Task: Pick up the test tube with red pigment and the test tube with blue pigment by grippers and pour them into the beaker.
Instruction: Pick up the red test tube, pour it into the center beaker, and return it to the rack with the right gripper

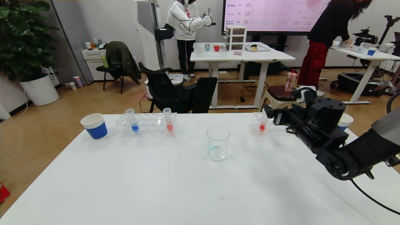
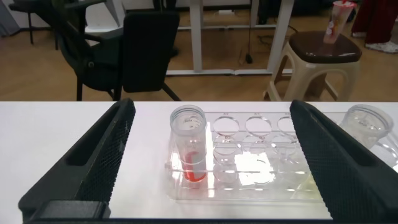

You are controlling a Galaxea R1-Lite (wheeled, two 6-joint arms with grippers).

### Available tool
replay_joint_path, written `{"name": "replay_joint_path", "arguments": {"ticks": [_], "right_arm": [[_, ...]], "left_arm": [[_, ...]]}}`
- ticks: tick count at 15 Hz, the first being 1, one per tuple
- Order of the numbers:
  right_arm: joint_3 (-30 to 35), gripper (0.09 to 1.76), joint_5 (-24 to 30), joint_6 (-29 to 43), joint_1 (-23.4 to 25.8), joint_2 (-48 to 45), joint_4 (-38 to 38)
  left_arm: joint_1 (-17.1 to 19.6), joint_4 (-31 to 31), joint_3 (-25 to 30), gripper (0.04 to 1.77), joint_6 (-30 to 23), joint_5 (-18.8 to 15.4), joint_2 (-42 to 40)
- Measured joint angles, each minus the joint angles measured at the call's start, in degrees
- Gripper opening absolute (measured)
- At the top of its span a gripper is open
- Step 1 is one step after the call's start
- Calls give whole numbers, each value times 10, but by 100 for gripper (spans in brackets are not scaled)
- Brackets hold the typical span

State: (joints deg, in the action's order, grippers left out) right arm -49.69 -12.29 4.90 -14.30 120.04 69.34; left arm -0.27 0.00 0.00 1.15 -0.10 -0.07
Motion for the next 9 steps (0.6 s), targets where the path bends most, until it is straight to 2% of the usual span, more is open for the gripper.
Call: {"name": "replay_joint_path", "arguments": {"ticks": [9], "right_arm": [[-123,174,6,-7,-10,142,21]], "left_arm": [[0,0,0,175,0,0,0]]}}
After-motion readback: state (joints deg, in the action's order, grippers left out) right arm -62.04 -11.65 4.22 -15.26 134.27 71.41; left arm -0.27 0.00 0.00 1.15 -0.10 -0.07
